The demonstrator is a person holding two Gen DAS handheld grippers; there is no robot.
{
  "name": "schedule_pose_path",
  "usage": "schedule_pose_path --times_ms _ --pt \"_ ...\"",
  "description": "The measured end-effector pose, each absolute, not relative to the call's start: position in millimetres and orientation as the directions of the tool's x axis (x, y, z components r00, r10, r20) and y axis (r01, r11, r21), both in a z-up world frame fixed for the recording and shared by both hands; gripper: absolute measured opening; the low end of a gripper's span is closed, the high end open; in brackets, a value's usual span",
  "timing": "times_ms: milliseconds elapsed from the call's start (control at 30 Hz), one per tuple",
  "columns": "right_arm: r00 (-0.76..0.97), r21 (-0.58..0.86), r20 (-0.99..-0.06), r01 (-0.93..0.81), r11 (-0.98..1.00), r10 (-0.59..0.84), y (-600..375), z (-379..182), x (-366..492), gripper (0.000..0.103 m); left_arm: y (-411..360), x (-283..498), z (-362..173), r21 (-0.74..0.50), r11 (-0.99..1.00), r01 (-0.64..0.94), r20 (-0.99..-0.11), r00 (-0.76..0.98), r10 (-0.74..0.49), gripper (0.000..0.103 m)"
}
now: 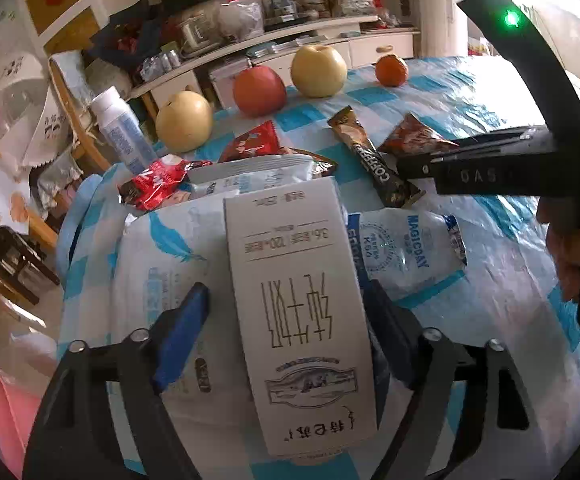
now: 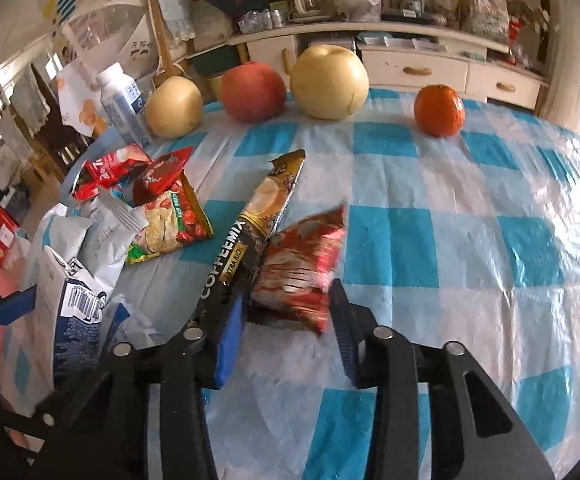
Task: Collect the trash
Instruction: 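Close the right tool on the red snack wrapper and lift it, then carry the milk carton and wrapper to the pink bucket with both tools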
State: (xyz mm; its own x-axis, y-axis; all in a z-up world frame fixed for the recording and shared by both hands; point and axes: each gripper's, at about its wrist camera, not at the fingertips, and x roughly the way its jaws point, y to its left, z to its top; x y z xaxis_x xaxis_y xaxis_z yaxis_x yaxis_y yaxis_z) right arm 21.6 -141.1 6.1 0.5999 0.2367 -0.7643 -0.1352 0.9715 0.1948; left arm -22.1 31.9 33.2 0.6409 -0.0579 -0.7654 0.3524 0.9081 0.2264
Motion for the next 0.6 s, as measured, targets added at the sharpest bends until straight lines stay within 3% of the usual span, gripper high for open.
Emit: schedule_pose_path --times_ms 133,167,200,600 --pt "0.613 0.228 -0.748 -0.122 0.966 0.254 -145 5 25 0.054 41 -21 37 0.174 0.926 0.335 -0.765 0.638 -0.087 0.063" --pt "0.617 0.229 -0.746 -0.117 0.966 0.252 -146 5 26 0.051 45 -21 39 0.136 0.931 0.338 -0.768 0.63 -0.116 0.056" --pt "0.621 0.222 -0.747 -0.102 0.97 0.237 -148 5 27 0.038 46 -20 39 0.118 0.935 0.333 -0.769 0.627 -0.126 0.054" --pt "0.668 0.218 -0.714 -0.072 0.973 0.209 -155 19 10 0.031 67 -20 48 -0.017 0.951 0.308 -0.756 0.619 -0.214 0.054"
